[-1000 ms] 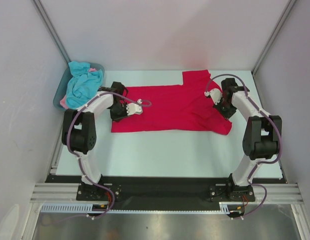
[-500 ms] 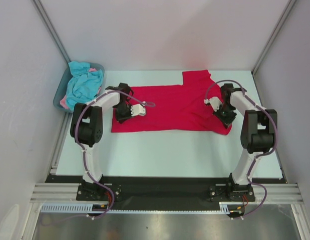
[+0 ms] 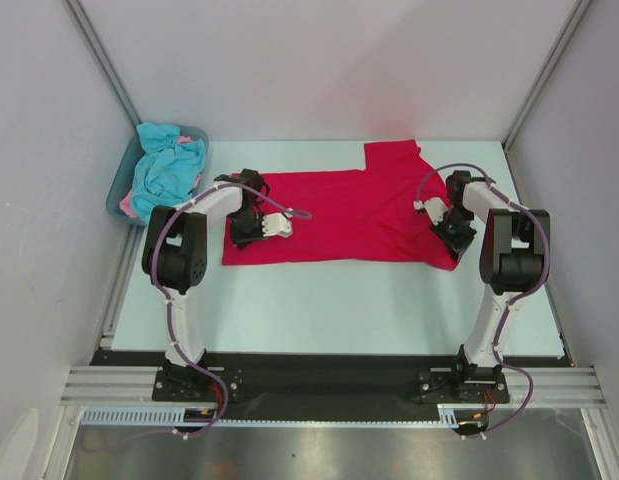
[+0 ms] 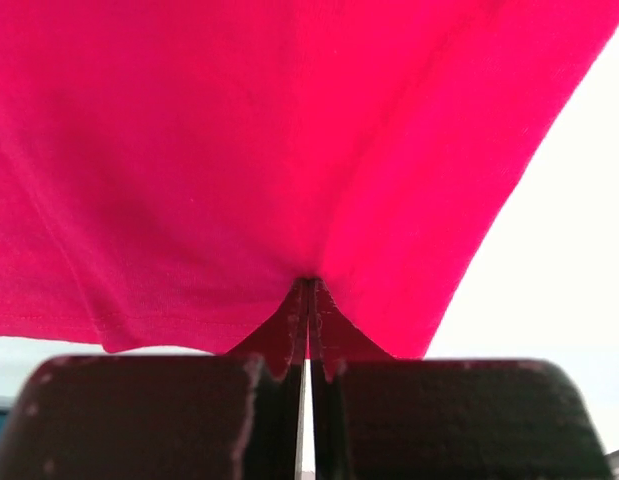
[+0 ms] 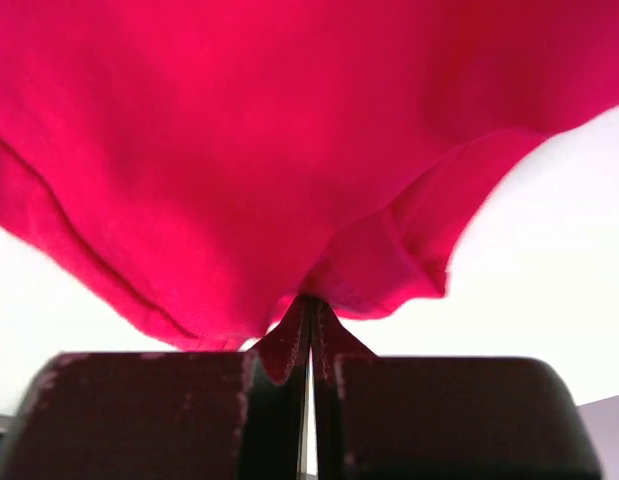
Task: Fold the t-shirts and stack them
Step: Fold the tshirt
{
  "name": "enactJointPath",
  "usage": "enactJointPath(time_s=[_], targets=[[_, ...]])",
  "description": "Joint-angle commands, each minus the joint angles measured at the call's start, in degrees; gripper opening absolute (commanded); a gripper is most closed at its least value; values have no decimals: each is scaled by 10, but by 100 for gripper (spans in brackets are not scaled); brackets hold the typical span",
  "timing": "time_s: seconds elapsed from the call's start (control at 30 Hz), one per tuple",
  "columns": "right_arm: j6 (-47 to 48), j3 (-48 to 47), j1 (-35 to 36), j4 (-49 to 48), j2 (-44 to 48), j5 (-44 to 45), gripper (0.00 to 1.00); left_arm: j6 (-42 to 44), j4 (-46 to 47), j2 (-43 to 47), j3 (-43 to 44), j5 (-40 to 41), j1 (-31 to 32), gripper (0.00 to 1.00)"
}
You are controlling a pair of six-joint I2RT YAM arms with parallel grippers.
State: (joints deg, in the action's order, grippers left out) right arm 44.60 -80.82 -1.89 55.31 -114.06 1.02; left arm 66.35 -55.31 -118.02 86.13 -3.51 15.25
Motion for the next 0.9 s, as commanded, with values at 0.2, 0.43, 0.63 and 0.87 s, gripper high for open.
enactJointPath(time_s=[0.2,0.43,0.63,0.87], targets=[[-7,-40,-6,-11,-31,-4,0,21,-20,-31,-35,47,-2,0],[-14,-41,-11,-27,-63,-3,0,28,-23,-35,-35,65,-20,0],[-11,-42,-21,-48,-77,29,0,41,-26,-24,-44,79,-32,0],[10,-64,-63,-46,-85,58,0,55,-21,-27,-51,107,-52,0]])
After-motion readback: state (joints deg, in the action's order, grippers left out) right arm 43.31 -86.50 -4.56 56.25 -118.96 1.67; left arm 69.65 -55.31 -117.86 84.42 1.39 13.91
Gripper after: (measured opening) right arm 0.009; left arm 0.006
